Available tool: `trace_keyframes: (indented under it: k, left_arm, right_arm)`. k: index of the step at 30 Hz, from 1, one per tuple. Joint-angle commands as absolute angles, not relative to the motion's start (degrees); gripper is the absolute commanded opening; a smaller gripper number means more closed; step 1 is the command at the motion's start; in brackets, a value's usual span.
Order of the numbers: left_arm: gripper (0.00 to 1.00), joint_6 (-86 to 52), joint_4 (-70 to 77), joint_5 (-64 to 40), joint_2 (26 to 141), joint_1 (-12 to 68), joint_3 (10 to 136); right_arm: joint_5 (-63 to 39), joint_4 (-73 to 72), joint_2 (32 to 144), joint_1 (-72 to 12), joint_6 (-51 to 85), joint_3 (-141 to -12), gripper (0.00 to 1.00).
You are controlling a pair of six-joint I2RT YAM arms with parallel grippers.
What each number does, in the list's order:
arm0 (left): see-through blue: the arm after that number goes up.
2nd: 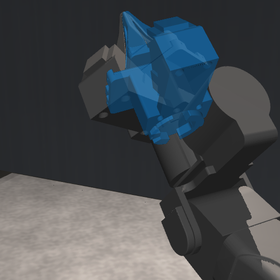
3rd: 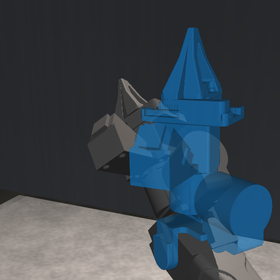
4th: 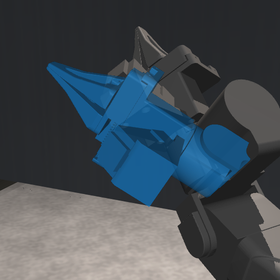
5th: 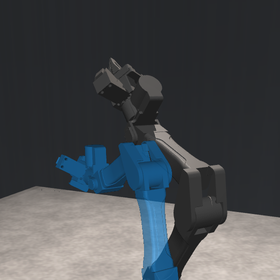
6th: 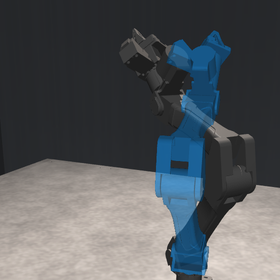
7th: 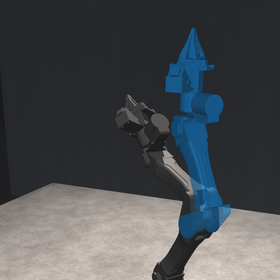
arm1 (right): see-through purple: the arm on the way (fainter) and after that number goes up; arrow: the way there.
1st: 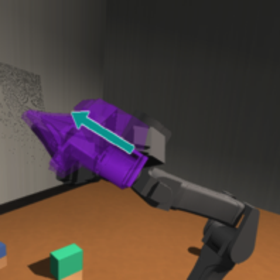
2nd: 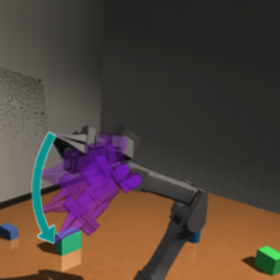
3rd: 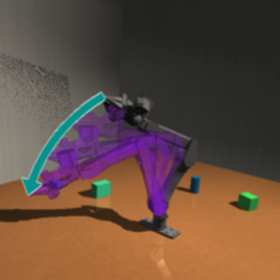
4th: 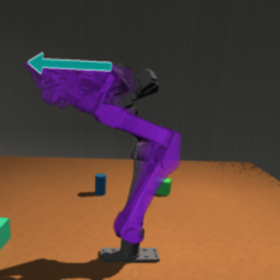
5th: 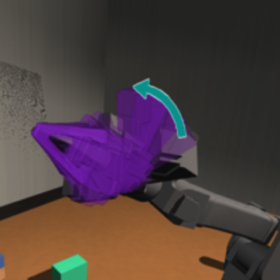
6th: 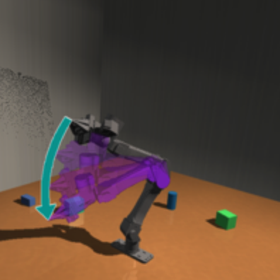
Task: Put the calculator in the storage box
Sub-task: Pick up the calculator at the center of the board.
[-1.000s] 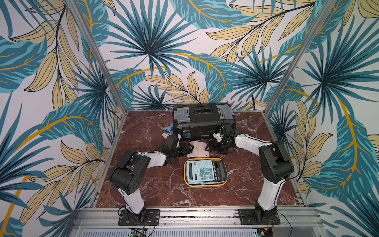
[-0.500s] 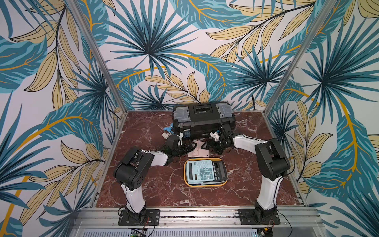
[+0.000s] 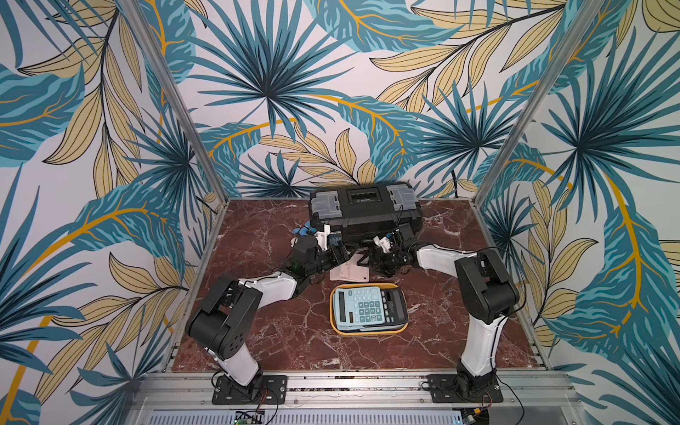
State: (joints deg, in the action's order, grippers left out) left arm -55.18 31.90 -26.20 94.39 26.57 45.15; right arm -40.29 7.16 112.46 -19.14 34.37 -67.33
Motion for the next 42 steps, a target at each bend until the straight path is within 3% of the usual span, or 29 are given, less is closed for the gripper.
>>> trace_keyframes:
  k: [1,10,23,32,42]
  left_arm:
    - [0.92,-50.8,23.0,-21.4,90.7,25.9,43.0]
    - [0.97,-45.6,12.0,-16.2,90.4,23.2,40.4]
    - [0.97,-52.0,28.5,-25.5,102.2,25.3,39.7]
    - [0.97,-58.5,39.1,-30.1,97.8,26.7,39.3]
    - [0.96,-58.1,34.9,-30.9,94.6,27.4,43.2]
  right_arm:
    - [-38.4,6.1,112.0,-19.3,35.2,-66.5,0.81]
    - [-31.8,9.7,111.2,-19.3,33.7,-66.1,0.81]
    - [-38.3,1.3,112.5,-20.9,39.2,-64.9,0.80]
    - [-41.1,-6.1,107.2,-21.0,42.6,-62.9,0.80]
    - [-41.1,-14.3,101.5,-21.0,47.0,-59.0,0.78]
